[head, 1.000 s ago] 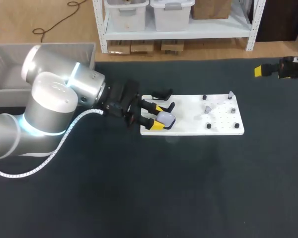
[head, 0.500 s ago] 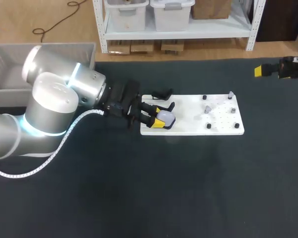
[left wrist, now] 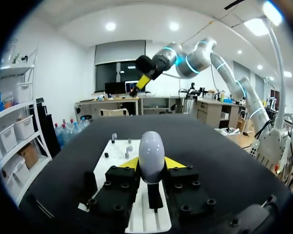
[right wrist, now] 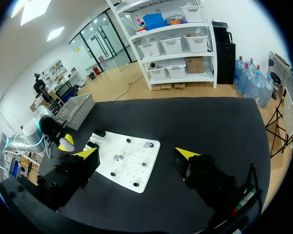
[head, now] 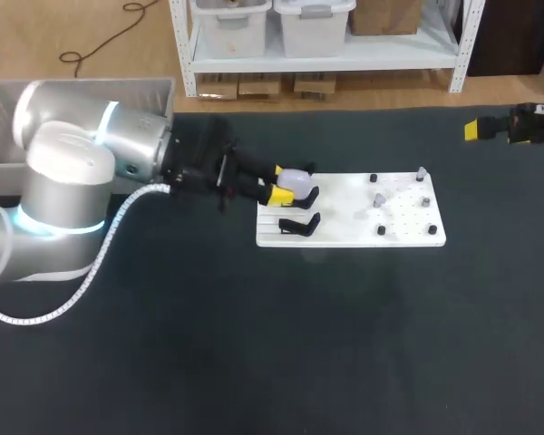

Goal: Pick up each earbud case from the left stands, insert the matching earbuds, close the lid, and place the case in the box.

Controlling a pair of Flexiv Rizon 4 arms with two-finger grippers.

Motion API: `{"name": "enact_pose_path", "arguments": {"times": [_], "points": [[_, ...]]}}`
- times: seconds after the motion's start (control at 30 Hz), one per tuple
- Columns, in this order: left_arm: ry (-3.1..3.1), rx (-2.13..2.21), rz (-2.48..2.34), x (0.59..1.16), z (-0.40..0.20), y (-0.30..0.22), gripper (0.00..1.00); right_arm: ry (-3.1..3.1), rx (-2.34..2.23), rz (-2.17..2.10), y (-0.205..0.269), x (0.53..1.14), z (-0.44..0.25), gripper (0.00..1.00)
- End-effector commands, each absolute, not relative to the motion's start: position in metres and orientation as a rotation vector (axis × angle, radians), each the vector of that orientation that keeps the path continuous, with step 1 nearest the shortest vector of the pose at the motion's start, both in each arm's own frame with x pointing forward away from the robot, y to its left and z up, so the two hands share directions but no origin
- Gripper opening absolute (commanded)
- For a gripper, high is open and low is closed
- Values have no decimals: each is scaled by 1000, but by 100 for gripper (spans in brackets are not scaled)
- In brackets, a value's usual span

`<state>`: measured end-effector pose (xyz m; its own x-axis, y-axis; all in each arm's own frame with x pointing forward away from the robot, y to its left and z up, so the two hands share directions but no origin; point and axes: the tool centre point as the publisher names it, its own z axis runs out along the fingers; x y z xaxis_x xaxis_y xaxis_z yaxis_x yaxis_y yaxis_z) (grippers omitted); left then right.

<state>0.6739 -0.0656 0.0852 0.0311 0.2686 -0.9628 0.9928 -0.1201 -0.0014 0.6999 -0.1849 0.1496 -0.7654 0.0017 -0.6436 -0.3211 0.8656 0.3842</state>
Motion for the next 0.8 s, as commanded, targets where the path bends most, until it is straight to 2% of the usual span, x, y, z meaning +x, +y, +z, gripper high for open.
{"name": "enact_pose_path", "arguments": {"times": [0.03, 0.8], "points": [[1314, 1444, -1125, 660, 100, -56, 0, 2373, -231, 637, -185, 700, 150, 100], [1300, 1317, -1269, 655, 137, -52, 0, 2373, -231, 637, -185, 700, 150, 100]]}}
